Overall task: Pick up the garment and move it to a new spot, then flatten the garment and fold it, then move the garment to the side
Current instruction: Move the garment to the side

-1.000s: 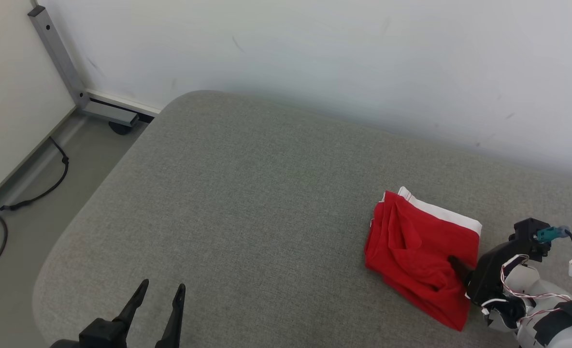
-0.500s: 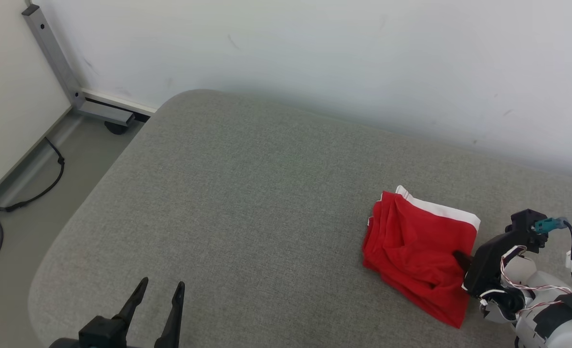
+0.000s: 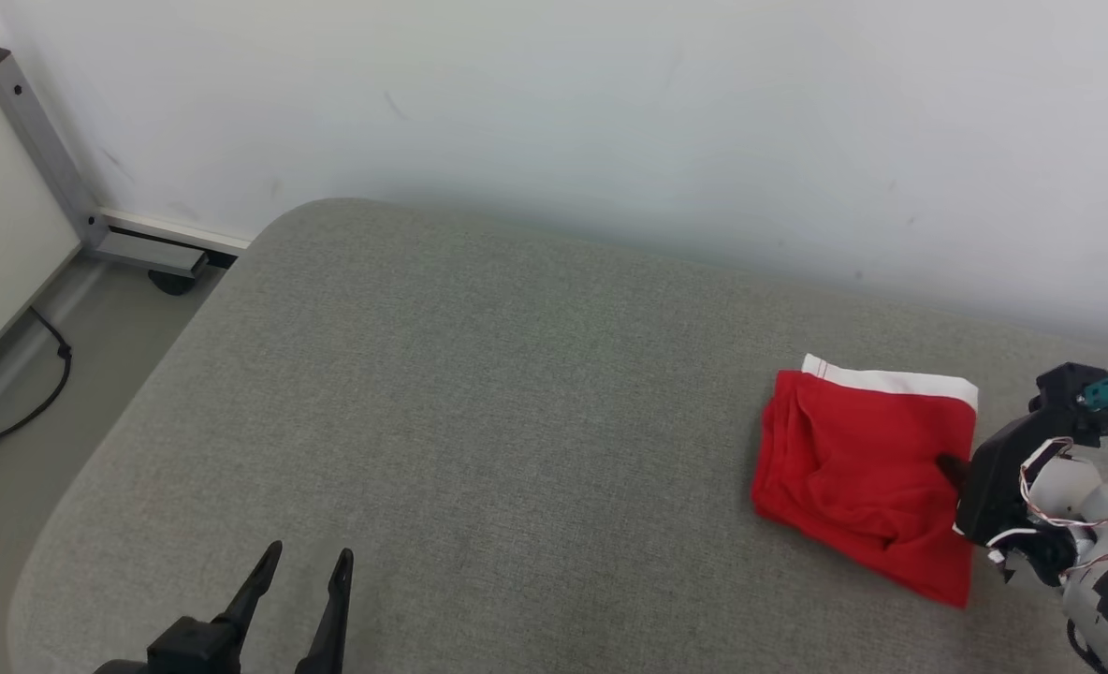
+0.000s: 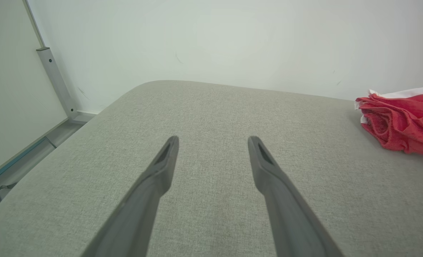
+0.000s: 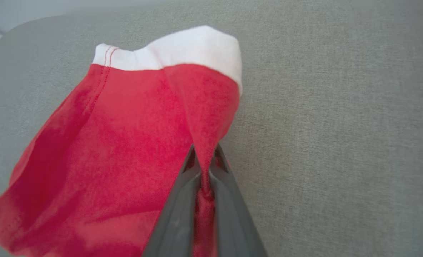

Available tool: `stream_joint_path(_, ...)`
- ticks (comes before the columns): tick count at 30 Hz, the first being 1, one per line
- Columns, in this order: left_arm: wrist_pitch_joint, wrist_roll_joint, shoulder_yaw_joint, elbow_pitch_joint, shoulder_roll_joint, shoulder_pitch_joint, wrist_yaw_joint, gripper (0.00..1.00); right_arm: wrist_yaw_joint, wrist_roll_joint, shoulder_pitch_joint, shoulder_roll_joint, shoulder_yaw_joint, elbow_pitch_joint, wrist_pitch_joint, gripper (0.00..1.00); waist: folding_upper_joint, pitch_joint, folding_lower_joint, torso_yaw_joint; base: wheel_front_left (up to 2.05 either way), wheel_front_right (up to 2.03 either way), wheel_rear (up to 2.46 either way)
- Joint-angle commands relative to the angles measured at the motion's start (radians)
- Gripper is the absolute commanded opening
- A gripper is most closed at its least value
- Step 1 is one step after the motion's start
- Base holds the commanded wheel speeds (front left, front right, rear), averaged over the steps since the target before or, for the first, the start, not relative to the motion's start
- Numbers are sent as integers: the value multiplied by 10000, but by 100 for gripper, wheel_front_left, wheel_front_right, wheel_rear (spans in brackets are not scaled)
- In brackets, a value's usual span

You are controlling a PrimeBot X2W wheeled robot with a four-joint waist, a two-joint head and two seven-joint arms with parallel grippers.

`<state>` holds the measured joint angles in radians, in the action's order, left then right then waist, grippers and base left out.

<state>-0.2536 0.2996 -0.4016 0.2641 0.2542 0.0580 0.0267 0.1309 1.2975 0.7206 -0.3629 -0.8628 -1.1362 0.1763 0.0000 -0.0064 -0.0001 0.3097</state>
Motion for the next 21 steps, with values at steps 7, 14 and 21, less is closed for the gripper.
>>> stream_joint_path(7,-44,80,-31,-106,111,105,3,100,-6,-568,961,-952,-558,-159,674,0,0,377,1,-467,0,0,0)
stream_joint_path(14,-66,65,-81,-118,130,328,-71,100,-6,-828,1856,-1670,-809,-197,1099,0,0,861,1,-735,0,0,0)
stream_joint_path(21,-83,19,-59,-194,289,547,-115,100,-6,-1139,2693,-2040,-1081,-342,1449,0,0,1385,1,-991,0,0,0)
